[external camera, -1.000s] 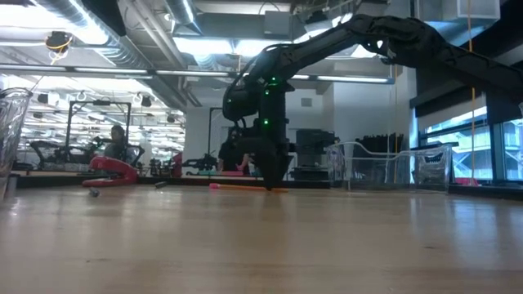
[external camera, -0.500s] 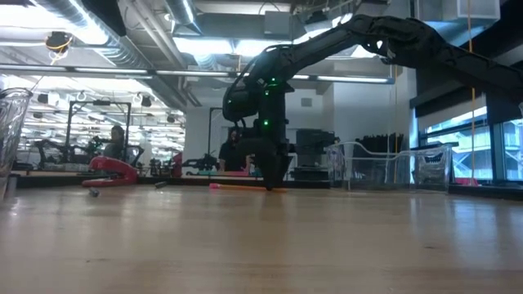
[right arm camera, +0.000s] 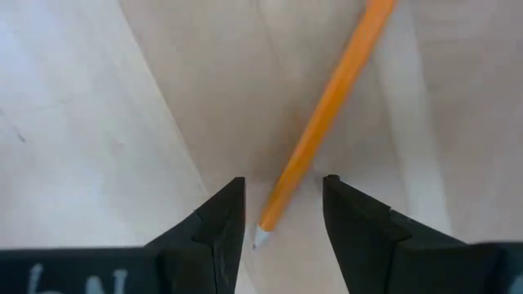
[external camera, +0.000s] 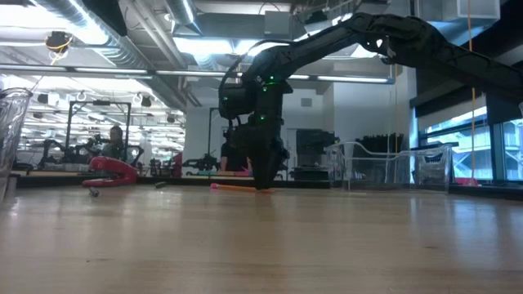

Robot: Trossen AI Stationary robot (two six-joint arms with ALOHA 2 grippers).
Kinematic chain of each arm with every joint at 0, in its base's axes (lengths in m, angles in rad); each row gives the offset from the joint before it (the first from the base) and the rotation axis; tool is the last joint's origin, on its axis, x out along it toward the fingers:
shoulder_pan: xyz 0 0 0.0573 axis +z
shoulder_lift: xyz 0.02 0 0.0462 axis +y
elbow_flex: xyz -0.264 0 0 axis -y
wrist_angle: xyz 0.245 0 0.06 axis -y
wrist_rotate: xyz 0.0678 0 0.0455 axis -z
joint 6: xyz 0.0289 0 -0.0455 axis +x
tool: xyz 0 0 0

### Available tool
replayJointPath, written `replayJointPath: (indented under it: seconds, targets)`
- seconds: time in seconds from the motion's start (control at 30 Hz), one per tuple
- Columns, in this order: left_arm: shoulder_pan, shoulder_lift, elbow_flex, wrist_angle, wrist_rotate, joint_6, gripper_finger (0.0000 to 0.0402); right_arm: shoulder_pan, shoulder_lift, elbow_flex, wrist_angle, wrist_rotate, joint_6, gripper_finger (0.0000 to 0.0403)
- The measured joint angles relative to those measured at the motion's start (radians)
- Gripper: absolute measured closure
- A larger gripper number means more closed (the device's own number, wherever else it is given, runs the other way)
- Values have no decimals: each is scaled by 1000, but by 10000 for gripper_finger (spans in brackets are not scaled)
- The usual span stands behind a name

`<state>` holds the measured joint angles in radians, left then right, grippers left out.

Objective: Sort crayons/erasers/pens/pencils in bins
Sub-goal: Put the yellow pencil into the bottom left transparent bin

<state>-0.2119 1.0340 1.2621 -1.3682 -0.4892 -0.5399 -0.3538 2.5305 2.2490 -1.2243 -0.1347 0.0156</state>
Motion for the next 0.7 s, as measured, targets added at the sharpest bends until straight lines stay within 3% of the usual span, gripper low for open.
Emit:
replayJointPath:
  seconds: [0.3,0.5,0.7]
  targets:
    - [0,0,0,0,0,1,300,47,0,0,0,12,124,241]
    - [0,0,0,0,0,1,300,81,6,2,5,160,165,241]
    - [0,0,0,0,0,1,300,88,6,2,11,166,167,241]
